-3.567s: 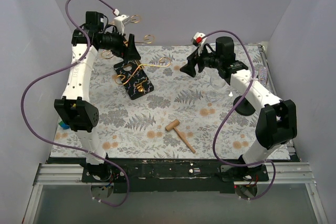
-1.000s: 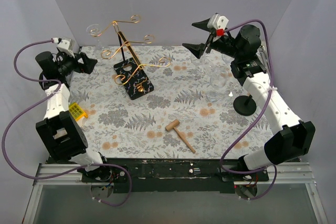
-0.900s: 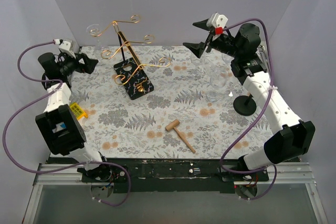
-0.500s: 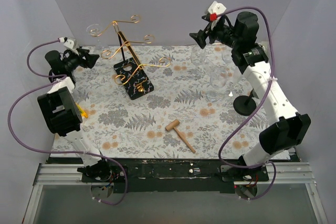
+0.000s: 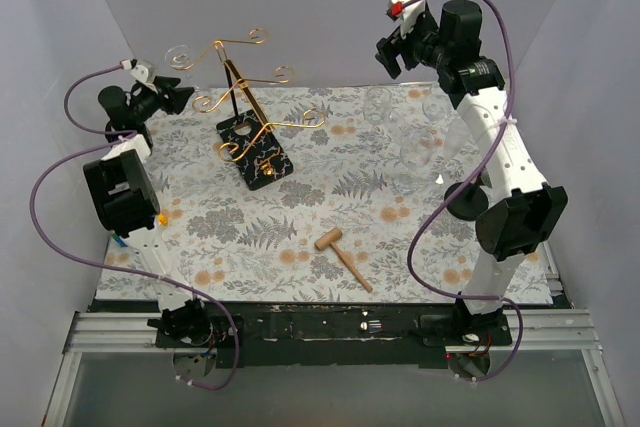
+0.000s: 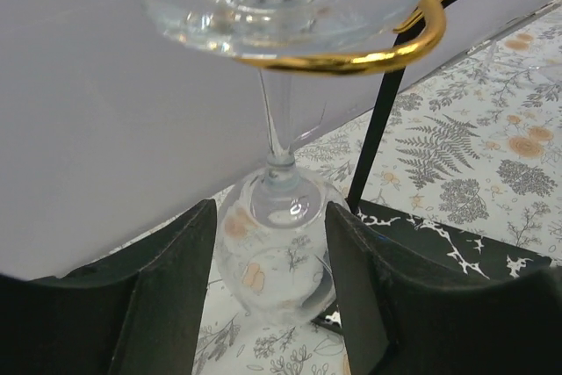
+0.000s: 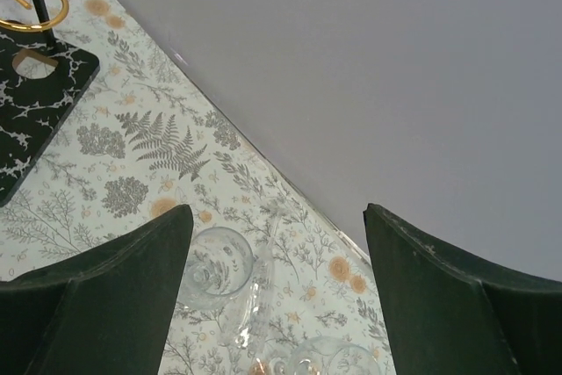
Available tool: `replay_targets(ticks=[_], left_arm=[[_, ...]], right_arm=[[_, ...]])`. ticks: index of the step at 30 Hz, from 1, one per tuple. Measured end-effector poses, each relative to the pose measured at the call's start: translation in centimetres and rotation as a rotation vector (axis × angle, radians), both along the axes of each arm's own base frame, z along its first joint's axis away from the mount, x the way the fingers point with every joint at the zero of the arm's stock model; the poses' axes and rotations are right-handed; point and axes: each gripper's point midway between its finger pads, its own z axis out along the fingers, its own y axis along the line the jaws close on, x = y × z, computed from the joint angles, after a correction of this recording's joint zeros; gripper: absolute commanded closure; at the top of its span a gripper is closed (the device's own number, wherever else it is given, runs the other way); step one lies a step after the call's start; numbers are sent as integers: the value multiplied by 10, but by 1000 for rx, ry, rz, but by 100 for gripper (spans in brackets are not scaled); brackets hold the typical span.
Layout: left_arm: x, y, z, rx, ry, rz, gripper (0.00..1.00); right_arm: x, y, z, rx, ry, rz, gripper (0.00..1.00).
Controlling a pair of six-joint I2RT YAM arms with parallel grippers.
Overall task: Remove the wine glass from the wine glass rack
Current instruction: Pick up the wine glass from the wine rack.
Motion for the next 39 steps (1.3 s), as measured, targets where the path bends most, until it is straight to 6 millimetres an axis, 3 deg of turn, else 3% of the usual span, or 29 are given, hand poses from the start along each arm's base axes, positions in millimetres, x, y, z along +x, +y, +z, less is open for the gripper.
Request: replay_targets(ticks=[12, 28, 39], left_arm=[[8, -16, 25, 17, -71, -33, 63], [8, -17, 20, 20, -53, -38, 71], [7, -18, 18, 29, -48, -45, 100]], right_arm=[[10, 3, -27, -16, 74, 0, 13], [16, 12, -27, -1, 72, 33, 13], [22, 15, -38, 2, 93, 38, 13]])
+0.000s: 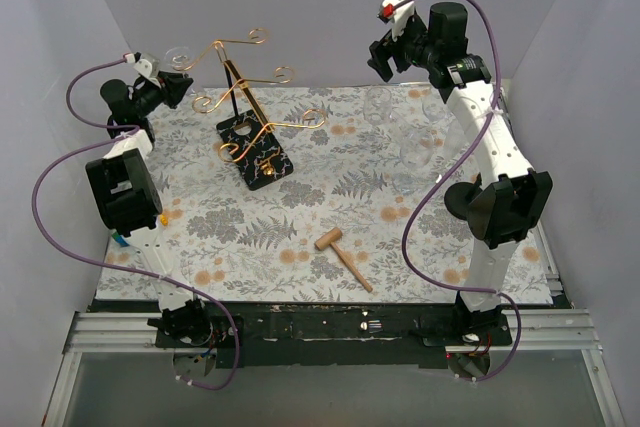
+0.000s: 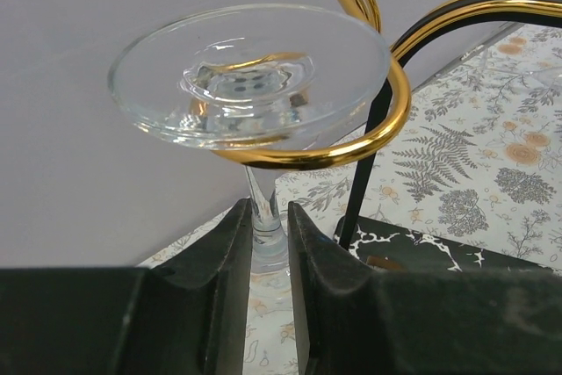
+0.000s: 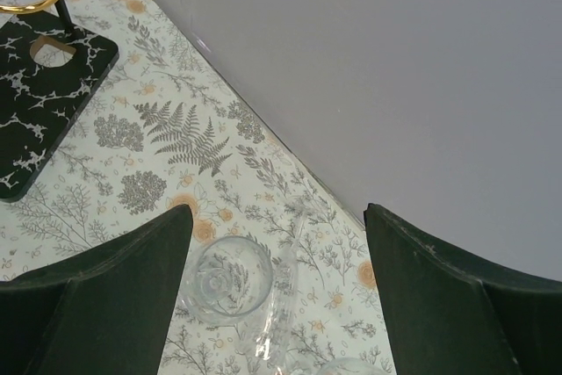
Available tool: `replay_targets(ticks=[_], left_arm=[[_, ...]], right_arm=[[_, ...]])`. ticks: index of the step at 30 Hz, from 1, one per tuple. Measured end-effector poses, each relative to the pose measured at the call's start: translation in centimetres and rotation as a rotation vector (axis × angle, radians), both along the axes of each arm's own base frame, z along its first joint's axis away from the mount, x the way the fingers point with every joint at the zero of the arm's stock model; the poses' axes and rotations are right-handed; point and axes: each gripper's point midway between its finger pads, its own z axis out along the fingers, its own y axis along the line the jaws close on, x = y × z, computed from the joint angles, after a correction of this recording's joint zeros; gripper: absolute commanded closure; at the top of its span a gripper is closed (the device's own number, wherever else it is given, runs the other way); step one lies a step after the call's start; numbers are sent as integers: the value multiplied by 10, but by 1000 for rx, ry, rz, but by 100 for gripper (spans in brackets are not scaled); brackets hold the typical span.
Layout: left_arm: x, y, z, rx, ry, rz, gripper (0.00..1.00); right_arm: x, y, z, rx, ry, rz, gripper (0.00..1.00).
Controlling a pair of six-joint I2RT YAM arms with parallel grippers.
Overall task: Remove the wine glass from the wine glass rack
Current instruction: Pick up the wine glass from the wine rack.
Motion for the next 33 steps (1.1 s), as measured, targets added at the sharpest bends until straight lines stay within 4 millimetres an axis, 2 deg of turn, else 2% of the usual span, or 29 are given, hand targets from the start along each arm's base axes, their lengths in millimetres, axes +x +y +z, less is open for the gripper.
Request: replay_targets(ticks=[23, 33], left_arm=[[-7, -6, 10, -100, 38, -15, 100], [-9, -5, 16, -102, 4, -2, 100]], right_arm=[[0, 3, 4, 18, -21, 7, 14], [-6, 12, 0, 12, -15, 26, 14]])
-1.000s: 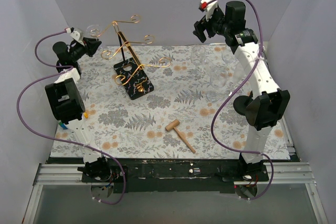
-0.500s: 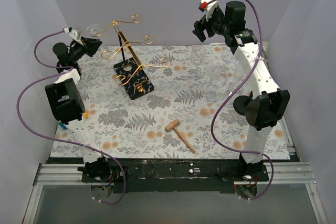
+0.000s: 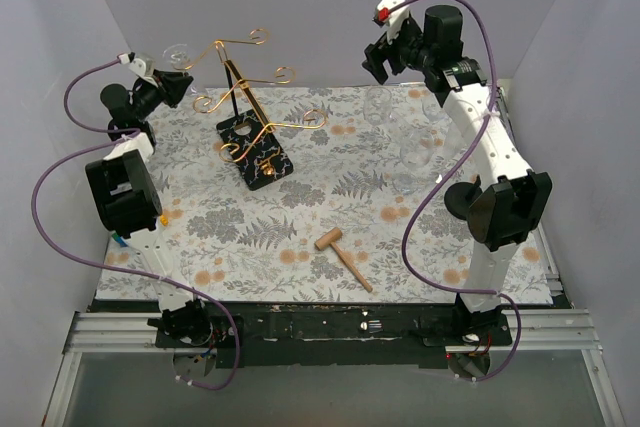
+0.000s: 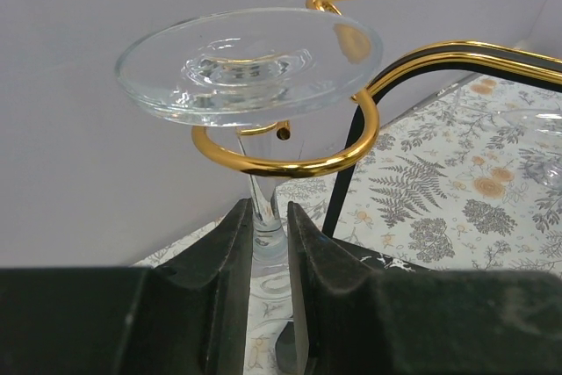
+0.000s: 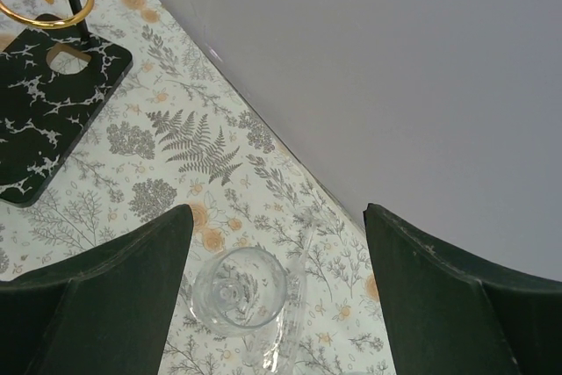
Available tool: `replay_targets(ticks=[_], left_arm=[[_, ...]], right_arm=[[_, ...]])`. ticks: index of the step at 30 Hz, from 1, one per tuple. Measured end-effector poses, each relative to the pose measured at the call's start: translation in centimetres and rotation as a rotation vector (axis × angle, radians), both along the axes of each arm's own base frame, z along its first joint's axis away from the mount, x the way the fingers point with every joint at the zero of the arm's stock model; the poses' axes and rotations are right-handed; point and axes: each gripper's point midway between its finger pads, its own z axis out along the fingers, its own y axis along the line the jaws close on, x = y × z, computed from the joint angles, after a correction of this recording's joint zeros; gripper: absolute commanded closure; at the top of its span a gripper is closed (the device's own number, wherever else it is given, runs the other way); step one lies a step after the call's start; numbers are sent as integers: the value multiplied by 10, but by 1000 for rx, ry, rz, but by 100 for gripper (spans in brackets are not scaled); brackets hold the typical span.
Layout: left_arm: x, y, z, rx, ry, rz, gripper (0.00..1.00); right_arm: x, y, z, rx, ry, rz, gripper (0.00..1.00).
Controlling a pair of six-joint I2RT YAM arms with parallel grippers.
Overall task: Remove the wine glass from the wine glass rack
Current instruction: Pick up the wine glass from the wine rack.
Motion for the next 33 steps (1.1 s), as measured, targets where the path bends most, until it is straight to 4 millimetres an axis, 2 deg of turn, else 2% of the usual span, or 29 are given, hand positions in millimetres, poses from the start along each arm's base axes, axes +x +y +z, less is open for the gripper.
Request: replay_targets(ticks=[8, 20, 24, 30, 33], left_arm=[[-8, -1, 9, 14, -46, 16, 100], [-19, -9, 0, 39, -55, -7, 100], [-17, -10, 3, 42, -60, -6, 100], [-9, -18, 23, 60, -106, -13, 100], [-2, -20, 24, 59, -111, -10, 100]], right_arm=[[-5, 10, 7, -10, -18, 20, 13], [-10, 23, 8, -23, -31, 28, 13], [-11, 26, 8, -29, -35, 25, 13], [-11, 28, 8, -39, -42, 14, 12], [-11, 29, 8, -45, -45, 13, 12]])
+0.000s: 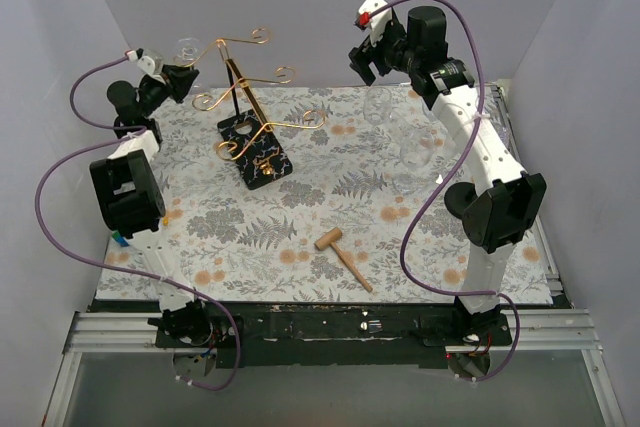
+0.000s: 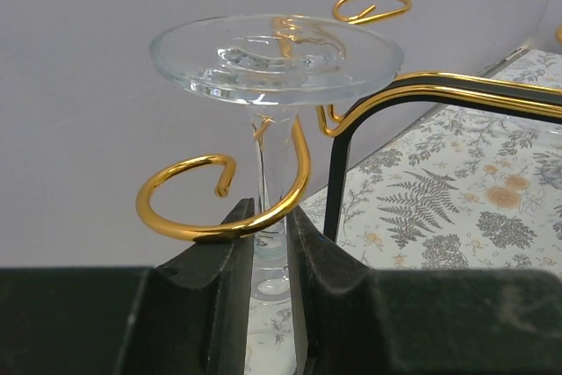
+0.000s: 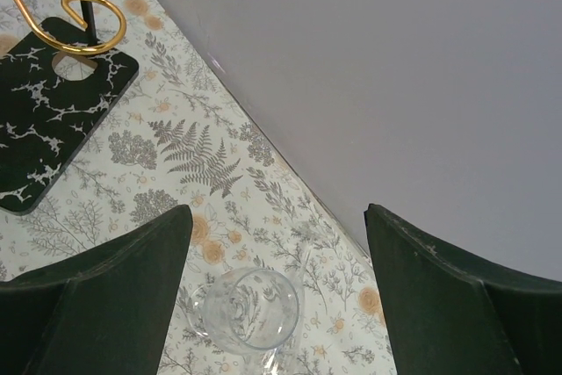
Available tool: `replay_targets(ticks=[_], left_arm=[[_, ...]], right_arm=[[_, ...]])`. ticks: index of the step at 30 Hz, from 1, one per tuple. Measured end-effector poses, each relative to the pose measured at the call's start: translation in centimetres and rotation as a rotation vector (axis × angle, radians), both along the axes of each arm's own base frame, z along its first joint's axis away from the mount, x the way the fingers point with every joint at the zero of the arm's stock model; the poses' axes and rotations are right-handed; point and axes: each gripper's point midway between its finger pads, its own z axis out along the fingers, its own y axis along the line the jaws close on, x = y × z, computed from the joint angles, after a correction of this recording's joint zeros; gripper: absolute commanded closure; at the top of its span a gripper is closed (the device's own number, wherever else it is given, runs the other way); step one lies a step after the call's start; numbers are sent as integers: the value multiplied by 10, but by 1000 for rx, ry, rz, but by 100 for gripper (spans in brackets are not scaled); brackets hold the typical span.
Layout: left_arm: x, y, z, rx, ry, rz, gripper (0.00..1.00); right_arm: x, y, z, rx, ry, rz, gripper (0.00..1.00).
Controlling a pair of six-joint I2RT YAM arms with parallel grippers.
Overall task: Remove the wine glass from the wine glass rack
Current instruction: Pick up the wine glass from the wine rack.
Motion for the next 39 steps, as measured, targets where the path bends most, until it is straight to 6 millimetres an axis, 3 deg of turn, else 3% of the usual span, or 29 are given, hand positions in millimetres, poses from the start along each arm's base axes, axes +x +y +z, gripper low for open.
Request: replay_targets(ticks=[10, 15, 30, 34, 39], left_arm=[[22, 7, -28, -41, 65, 58, 100], [30, 10, -28, -71, 72, 100, 100], [48, 50, -37, -181, 133, 333, 100], [42, 64, -54, -187, 198, 412, 100], [9, 85, -67, -190, 312, 512, 100]], right_arm=[[2, -2, -2, -11, -3, -15, 12], [2, -2, -2, -10, -3, -15, 11], [2, -1, -3, -8, -5, -11, 10], [2, 3, -5, 2, -11, 10, 9], [-3, 10, -19, 25, 2, 51, 9]])
